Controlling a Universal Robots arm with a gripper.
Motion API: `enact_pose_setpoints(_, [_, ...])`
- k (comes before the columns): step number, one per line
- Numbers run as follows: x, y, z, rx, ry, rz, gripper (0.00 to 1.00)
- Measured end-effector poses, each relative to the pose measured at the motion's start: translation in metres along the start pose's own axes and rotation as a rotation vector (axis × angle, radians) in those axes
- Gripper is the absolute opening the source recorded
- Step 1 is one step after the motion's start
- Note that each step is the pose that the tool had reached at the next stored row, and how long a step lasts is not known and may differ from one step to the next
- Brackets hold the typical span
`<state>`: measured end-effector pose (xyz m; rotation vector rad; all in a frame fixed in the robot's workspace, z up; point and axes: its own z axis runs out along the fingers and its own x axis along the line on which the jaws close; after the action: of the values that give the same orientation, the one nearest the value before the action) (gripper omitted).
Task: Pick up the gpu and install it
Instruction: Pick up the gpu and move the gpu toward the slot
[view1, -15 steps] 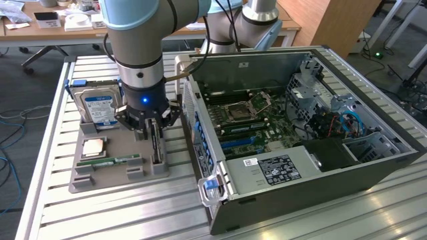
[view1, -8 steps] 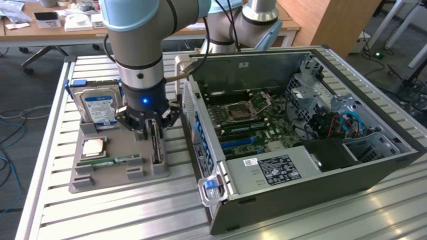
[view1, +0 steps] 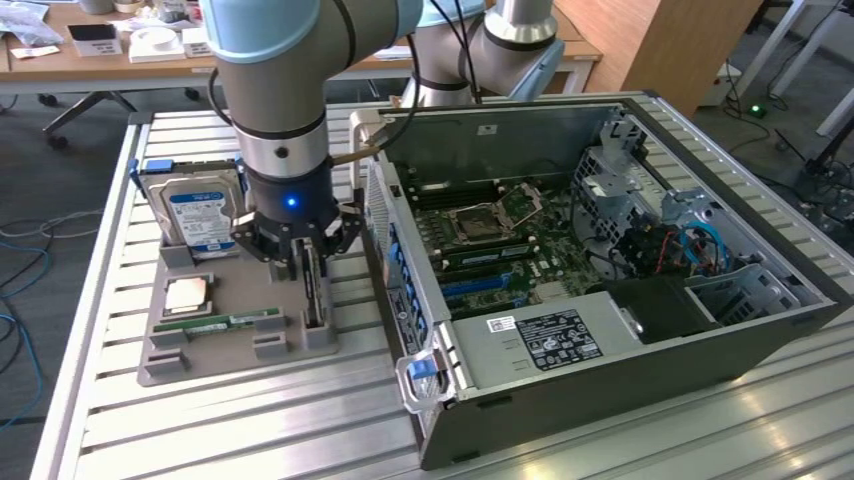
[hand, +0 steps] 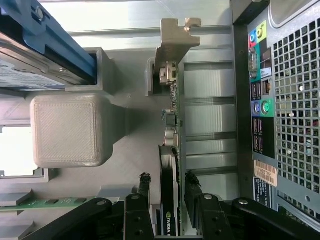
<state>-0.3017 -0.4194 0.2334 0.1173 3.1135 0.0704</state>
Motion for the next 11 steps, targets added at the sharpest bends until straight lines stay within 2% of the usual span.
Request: enact_pose_setpoints(11, [-0.0019, 0.0002, 0.0000, 0.0000, 0.0001, 0.000, 0.42])
